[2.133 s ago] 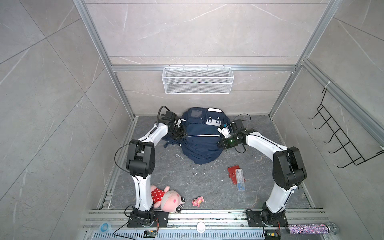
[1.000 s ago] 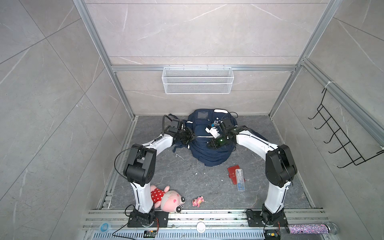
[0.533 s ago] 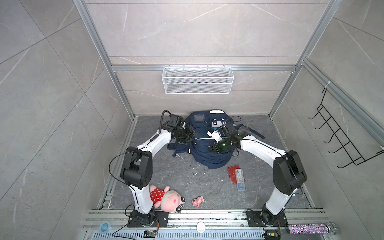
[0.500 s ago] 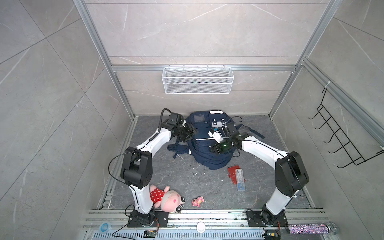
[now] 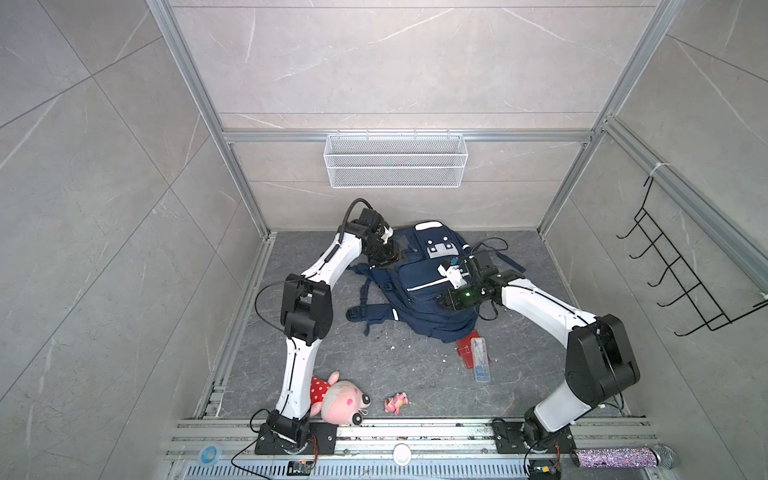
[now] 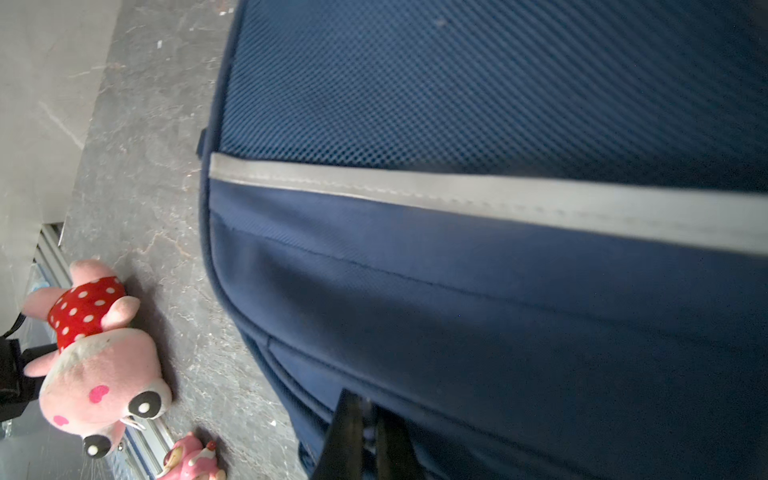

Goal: Pack the student bag

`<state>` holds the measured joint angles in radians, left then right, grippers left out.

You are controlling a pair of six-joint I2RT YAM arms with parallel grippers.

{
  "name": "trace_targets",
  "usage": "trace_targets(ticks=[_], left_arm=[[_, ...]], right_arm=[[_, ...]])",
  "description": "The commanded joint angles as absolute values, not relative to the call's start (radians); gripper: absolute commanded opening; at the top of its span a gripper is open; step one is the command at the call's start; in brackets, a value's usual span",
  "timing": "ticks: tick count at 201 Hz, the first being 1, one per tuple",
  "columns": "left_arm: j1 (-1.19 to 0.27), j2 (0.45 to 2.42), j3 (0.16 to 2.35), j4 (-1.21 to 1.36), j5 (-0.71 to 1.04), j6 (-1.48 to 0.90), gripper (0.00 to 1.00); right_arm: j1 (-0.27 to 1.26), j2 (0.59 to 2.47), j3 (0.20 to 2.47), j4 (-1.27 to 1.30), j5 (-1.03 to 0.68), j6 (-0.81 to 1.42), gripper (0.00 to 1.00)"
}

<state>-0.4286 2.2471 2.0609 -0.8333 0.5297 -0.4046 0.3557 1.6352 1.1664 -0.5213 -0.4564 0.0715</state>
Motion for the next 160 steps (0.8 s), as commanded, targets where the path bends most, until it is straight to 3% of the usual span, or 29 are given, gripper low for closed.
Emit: trace_targets(ticks=[1, 49, 57, 74, 102, 143, 160], left_arm=[[-0.464, 2.221, 2.041, -0.901, 0.554, -0.331, 0.52], [-0.525, 2.256, 2.068, -0.902, 0.556, -0.332, 0.35], [-0.530, 2.262, 2.077, -0.902, 0.559, -0.337, 0.27], [-0.540, 2.270, 2.098, -0.895, 0.577, -0.354, 0.00], [-0.535, 2.244, 2.063, -0.756, 0.697, -0.501, 0.00], [-0.513, 2.154, 1.834, -0.208, 0.816, -0.996, 0.00], [-0.509, 2.148, 1.815, -0.108, 0.812, -1.101, 0.00]], right_arm=[[0.328, 1.616, 1.170, -0.553, -0.423, 0.062, 0.00], [0.307, 1.677, 1.220, -0.624, -0.384, -0.023, 0.00], [0.305, 1.682, 1.227, -0.628, -0.380, -0.035, 0.00], [0.305, 1.690, 1.240, -0.637, -0.379, -0.061, 0.00], [0.308, 1.700, 1.258, -0.669, -0.354, -0.113, 0.00], [0.341, 1.640, 1.217, -0.640, -0.391, -0.186, 0.00], [0.378, 1.618, 1.201, -0.632, -0.403, -0.225, 0.00]])
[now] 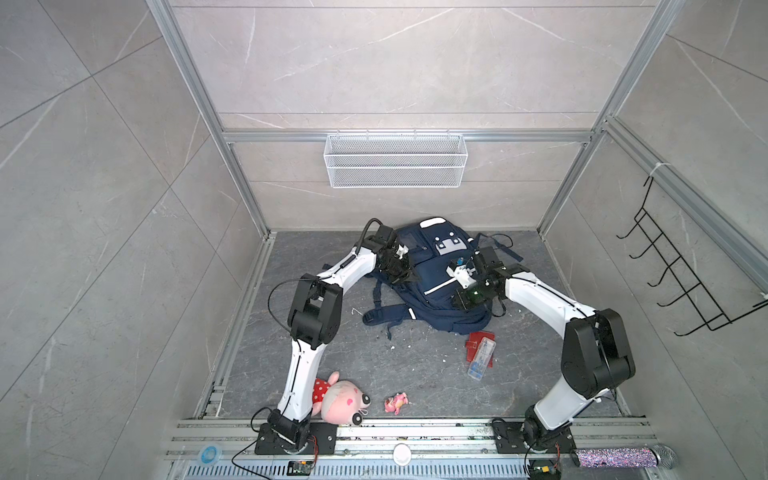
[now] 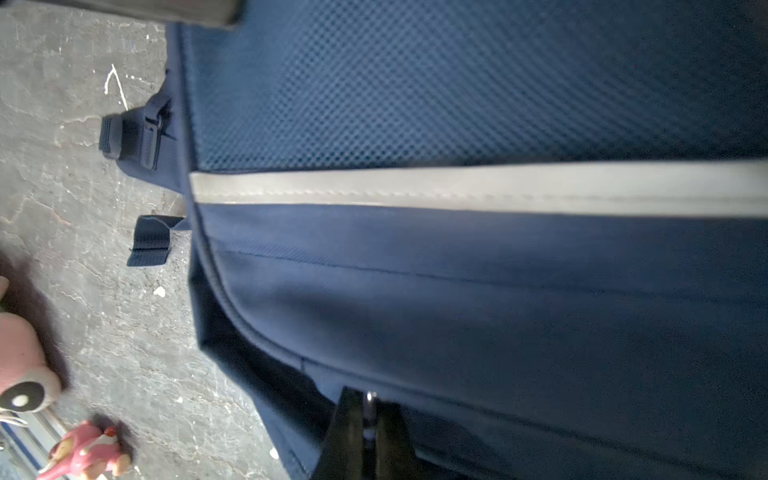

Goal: Pack the student bag

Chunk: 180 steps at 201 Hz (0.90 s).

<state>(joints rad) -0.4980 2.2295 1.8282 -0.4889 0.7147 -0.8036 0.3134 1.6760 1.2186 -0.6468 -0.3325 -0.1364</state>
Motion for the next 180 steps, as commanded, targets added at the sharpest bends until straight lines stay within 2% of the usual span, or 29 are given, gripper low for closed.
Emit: trace_targets(ticks=[1, 55, 93, 147, 180], left_arm=[[-0.507, 2.150, 1.816, -0.106, 0.812, -1.105, 0.00], [-0.503, 2.126, 1.733, 0.095, 0.763, -1.304, 0.00], [-0.503, 2.098, 1.701, 0.139, 0.743, -1.338, 0.00], [-0.502, 2.017, 1.590, 0.091, 0.715, -1.284, 0.00], [-0.489, 2.002, 1.558, 0.076, 0.695, -1.266, 0.00]], right_arm=[[0.380, 1.619, 1.200, -0.633, -0.403, -0.227, 0.00], [0.421, 1.644, 1.224, -0.551, -0.451, -0.142, 0.00], [0.466, 1.719, 1.284, -0.505, -0.447, -0.049, 0.00], [0.468, 1.730, 1.234, -0.192, -0.505, 0.303, 0.00], [0.499, 1.724, 1.213, -0.051, -0.582, 0.382, 0.00]])
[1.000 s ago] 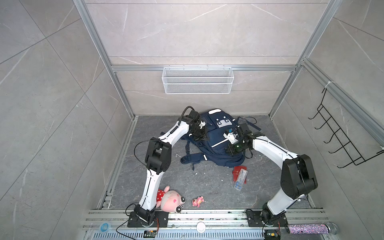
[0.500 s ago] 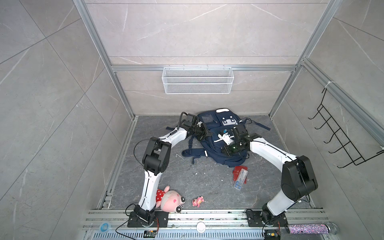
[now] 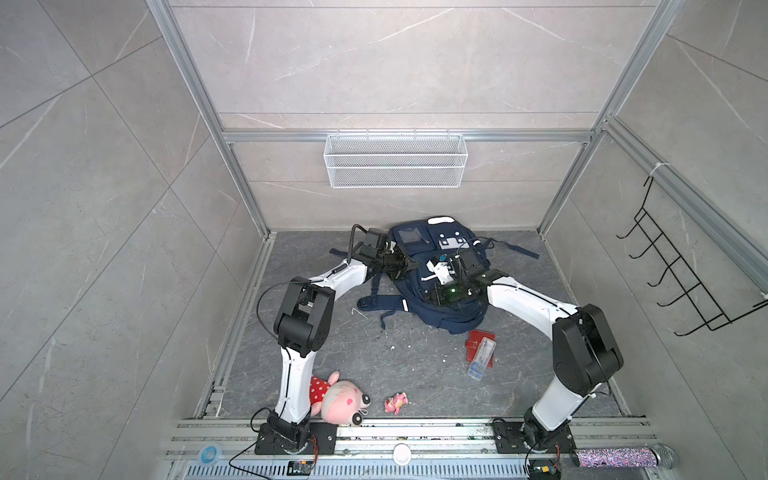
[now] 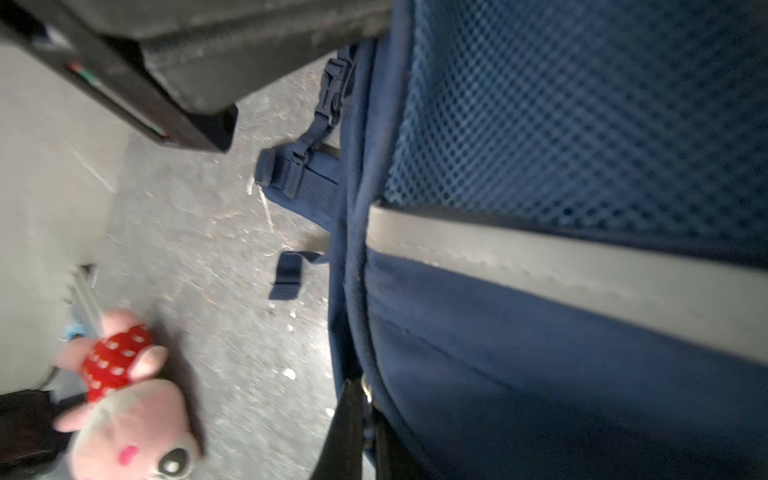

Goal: Pack the student bag

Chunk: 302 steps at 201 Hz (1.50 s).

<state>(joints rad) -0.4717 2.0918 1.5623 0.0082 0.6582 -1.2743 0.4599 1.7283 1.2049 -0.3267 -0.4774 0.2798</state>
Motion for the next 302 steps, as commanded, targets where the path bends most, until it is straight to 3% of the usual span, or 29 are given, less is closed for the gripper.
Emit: trace_targets(ticks=[1, 56, 138, 241, 302], left_arm=[[-0.489, 2.002, 1.557, 0.078, 0.694, -1.266, 0.00], [-0.477, 1.995, 1.553, 0.092, 0.678, -1.282, 0.00], [-0.473, 1.914, 1.433, 0.026, 0.646, -1.197, 0.00], [-0.448, 1.881, 1.391, -0.056, 0.635, -1.106, 0.00], [-0.449, 1.851, 1.354, -0.072, 0.704, -1.045, 0.00]], right_arm=[[0.501, 1.723, 1.214, -0.051, -0.583, 0.381, 0.00], [0.530, 1.724, 1.142, 0.138, -0.623, 0.449, 0.00], [0.516, 1.845, 1.273, 0.271, -0.615, 0.753, 0.00], [0.470, 1.766, 1.262, 0.076, -0.555, 0.799, 0.00], [0.466, 1.831, 1.363, 0.051, -0.535, 0.834, 0.00]])
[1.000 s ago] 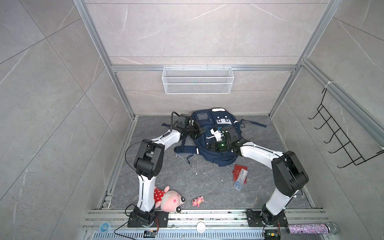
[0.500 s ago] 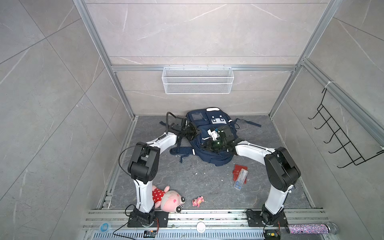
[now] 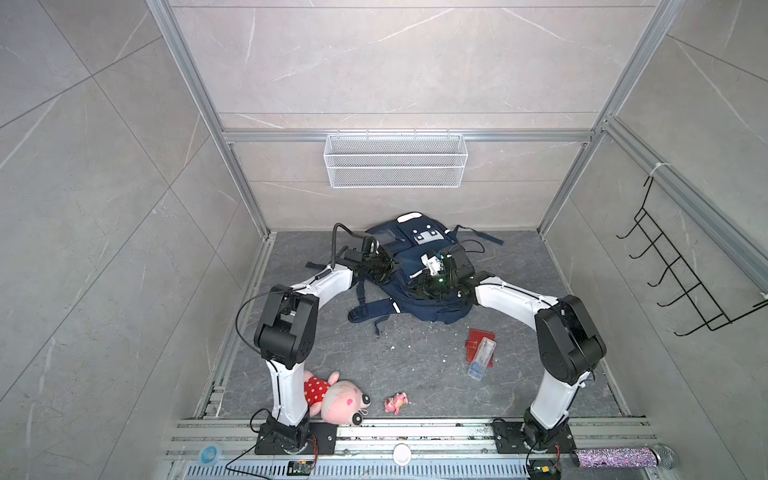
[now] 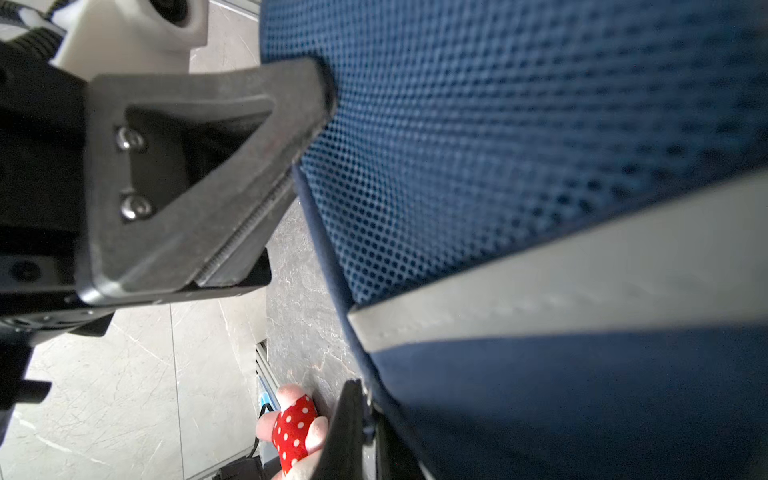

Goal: Pack the student bag

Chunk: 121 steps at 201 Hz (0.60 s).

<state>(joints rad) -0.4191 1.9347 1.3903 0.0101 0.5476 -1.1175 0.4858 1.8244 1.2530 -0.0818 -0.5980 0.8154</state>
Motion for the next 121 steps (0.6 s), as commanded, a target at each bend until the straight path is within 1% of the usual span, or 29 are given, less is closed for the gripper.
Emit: trace_targets(ticks=[1, 42, 66, 95, 112, 121], left_arm=[[-0.449, 1.851, 1.352, -0.073, 0.707, -1.045, 0.00], [-0.449, 1.816, 1.290, -0.088, 0.715, -1.016, 0.00], [-0.450, 1.812, 1.285, -0.130, 0.729, -0.991, 0.00], [-0.445, 1.806, 1.272, -0.151, 0.728, -0.980, 0.00], [-0.427, 1.807, 1.271, -0.178, 0.713, -0.972, 0.00], [-0.410, 1.814, 1.275, -0.205, 0.698, -0.967, 0.00]], right_arm=[[0.466, 1.833, 1.365, 0.051, -0.535, 0.834, 0.00], [0.466, 1.882, 1.427, 0.026, -0.523, 0.854, 0.00], [0.466, 1.907, 1.435, 0.065, -0.528, 0.895, 0.00], [0.468, 1.906, 1.447, 0.025, -0.526, 0.861, 0.00], [0.468, 1.885, 1.436, -0.002, -0.525, 0.830, 0.10], [0.464, 1.871, 1.422, -0.012, -0.523, 0.824, 0.19]])
